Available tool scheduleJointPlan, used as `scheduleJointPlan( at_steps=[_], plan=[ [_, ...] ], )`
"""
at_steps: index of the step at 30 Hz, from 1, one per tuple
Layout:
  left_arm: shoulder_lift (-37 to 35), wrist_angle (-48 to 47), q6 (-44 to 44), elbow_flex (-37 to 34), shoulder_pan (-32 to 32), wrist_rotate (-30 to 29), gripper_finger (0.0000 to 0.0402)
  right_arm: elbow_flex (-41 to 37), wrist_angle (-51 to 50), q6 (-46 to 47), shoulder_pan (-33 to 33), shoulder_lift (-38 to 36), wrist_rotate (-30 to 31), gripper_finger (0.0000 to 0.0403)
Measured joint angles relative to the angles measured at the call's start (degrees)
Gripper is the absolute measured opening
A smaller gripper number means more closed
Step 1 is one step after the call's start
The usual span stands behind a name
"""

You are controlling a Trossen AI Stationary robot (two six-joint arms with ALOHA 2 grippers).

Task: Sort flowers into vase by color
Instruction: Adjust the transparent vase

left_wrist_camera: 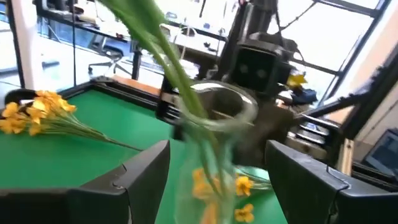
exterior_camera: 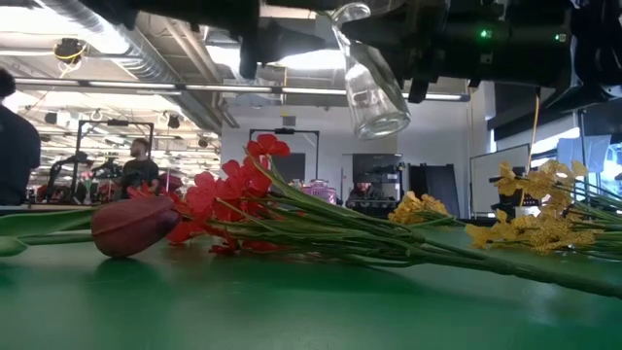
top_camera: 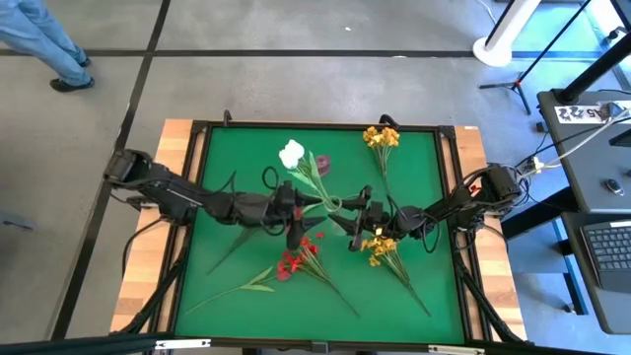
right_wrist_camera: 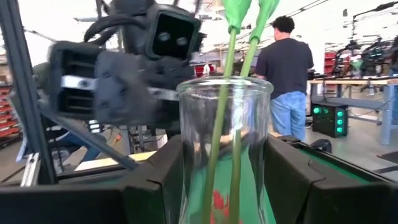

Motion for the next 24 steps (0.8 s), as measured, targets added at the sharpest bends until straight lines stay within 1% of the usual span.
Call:
scheduleJointPlan(
  at_steps=[7,14,18,24],
  plan=[
    [0.14,0.3,-0.05,-0.01,3.08,2.54,0.0259,0.04,-1.93,0.67,-0.07,-0.07,-0.53,0.0168],
    [0.16,-0.14,-0.1,-0.05,3.87,3.61,0.0259,0.1,-5.7,1.22,-0.96,-0.17,-1.08,0.0168],
    [0.05,0.73,-0.23,0.01,4.17,2.77,0.0259,0.59,-12.48,1.46,-2.67,0.04,-3.16,0.0168],
    [0.16,-2.82,-0.23,0.01,4.65,3.13,0.0259,6.39,-26.55,1.6,-5.22,0.04,-4.51,0.0168]
  ],
)
